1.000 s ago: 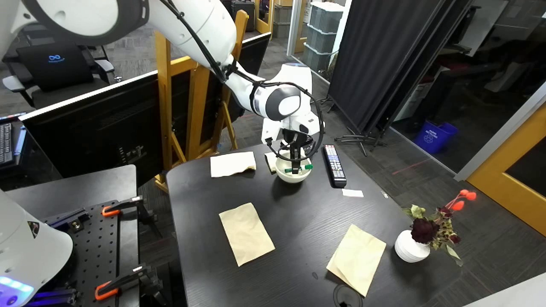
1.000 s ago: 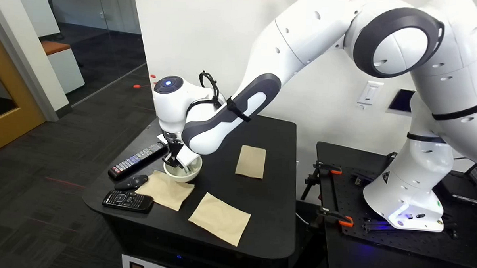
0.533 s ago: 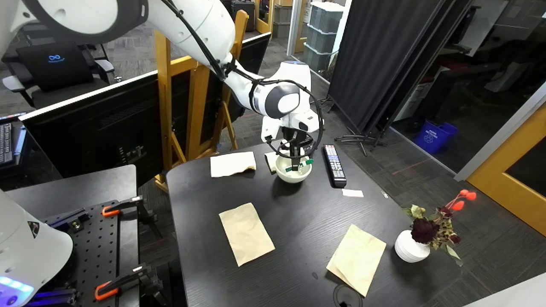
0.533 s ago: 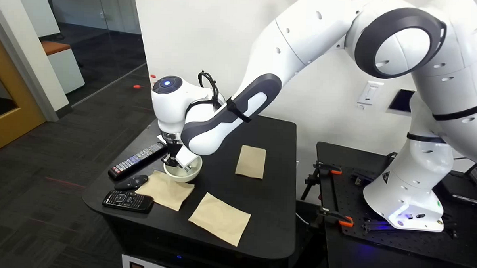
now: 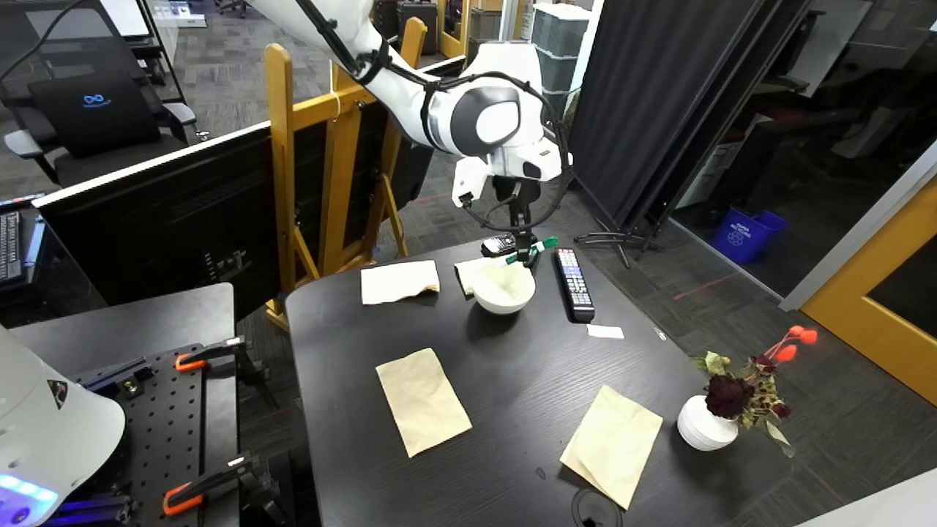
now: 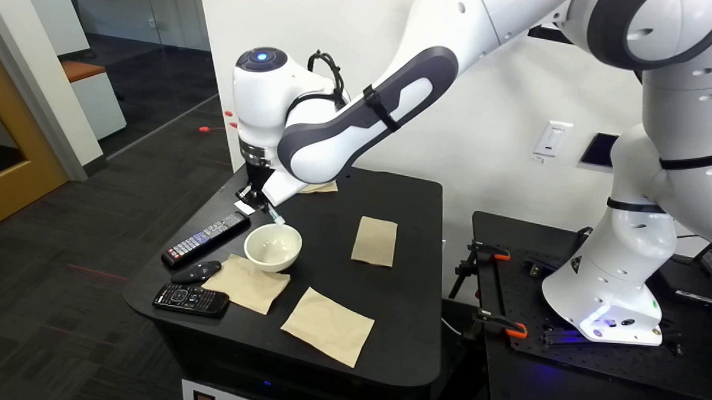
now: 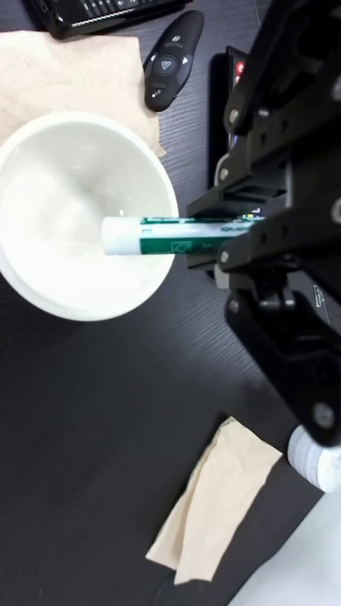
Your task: Remove the marker from the white bowl and place it on the table
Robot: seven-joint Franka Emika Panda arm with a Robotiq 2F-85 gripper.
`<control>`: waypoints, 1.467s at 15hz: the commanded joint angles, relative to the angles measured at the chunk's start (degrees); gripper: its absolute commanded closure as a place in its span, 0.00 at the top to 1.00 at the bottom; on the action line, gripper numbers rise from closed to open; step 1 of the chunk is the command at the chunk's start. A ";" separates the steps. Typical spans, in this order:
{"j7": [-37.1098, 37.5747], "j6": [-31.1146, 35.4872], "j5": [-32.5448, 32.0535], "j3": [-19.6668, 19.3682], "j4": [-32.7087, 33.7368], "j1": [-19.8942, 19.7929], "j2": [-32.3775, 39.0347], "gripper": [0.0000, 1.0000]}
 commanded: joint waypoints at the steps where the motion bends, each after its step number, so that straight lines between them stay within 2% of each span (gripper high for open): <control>1: -3.49 -1.54 -1.22 -0.01 -8.62 -1.15 -9.31 0.05; 6: -12.02 -2.78 -0.74 0.98 -17.01 -4.47 -14.92 0.05; 9: -19.25 -0.46 0.40 1.92 -22.34 -7.22 -15.30 0.05; 12: -22.13 2.23 -0.25 1.97 -25.70 -8.50 -13.94 0.05; 17: -20.62 6.93 -2.81 0.34 -27.06 -8.00 -10.83 0.05; 22: -20.15 5.87 -2.94 -0.44 -25.35 -7.68 -7.14 0.05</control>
